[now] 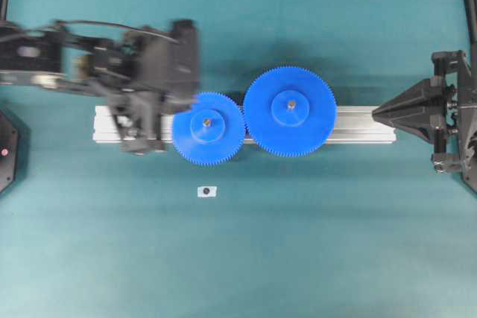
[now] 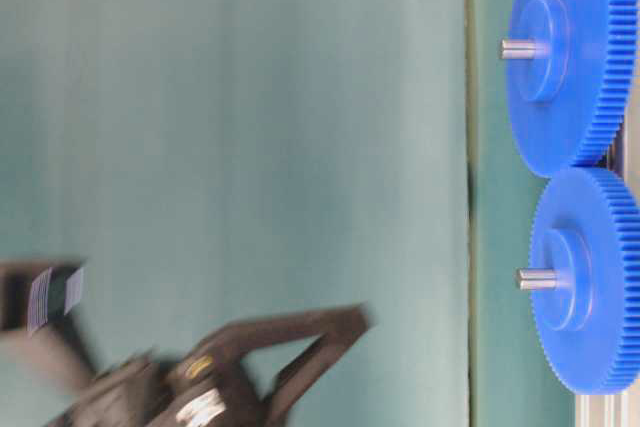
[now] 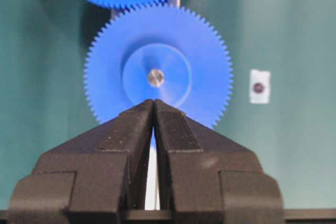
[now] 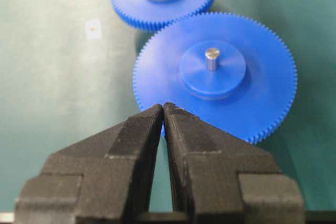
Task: Insert the small gear onto the shaft.
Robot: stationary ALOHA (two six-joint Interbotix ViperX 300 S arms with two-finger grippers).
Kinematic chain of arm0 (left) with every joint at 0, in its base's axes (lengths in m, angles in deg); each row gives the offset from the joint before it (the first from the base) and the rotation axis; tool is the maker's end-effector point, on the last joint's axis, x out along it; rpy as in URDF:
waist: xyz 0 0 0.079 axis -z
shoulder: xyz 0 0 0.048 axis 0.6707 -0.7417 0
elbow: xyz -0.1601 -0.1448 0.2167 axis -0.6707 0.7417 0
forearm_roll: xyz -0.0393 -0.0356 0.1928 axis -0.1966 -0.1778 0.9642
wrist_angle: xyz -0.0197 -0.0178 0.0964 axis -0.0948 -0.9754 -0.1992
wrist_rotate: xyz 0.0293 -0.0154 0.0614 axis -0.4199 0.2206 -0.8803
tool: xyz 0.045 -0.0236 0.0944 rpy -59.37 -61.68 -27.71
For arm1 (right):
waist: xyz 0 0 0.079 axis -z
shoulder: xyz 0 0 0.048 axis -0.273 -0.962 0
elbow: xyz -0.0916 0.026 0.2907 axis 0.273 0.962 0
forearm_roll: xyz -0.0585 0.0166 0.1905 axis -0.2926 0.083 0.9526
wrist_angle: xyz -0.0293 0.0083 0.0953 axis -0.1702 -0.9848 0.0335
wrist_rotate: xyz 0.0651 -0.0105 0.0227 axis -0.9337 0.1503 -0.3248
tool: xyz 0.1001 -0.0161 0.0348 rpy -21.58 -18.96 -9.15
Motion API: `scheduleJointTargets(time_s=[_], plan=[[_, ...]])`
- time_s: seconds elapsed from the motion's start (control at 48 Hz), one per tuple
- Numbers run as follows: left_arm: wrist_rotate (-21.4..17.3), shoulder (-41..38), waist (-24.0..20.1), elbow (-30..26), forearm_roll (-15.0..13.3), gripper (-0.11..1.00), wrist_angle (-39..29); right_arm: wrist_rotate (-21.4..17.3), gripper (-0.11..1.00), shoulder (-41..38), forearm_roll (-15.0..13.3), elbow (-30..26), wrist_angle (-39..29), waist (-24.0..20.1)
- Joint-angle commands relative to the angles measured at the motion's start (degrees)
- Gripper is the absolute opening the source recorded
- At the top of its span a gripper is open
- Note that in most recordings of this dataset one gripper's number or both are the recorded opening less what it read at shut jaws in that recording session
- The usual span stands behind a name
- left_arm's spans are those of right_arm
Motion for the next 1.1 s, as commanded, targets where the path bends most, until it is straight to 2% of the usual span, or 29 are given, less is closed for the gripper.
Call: scheduleJointTargets(time_s=[0.0, 0.187, 0.417, 0.562, 1.083], plan=[[0.1, 3.8, 0.4, 1.1, 0.2, 0.07, 0.3, -0.4, 0.2, -0.2, 0.1, -1.0, 0.6, 0.1], [0.4, 9.6, 1.9, 5.5, 0.1, 0.07, 1.6, -0.4, 0.2, -0.1, 0.1, -0.9, 0.6, 0.1], [0.3, 15.6, 2.6, 12.0, 0.1, 0.08, 9.2, -0.4, 0.2, 1.3, 0.0, -0.8, 0.3, 0.1], [0.3, 18.6, 2.6, 14.7, 0.2, 0.08, 11.6, -0.4, 0.2, 3.0, 0.0, -0.4, -0.4, 0.1], [0.4, 22.1, 4.7, 17.8, 0.2, 0.08, 11.7, -0.4, 0.2, 8.9, -0.4, 0.9, -3.2, 0.9]])
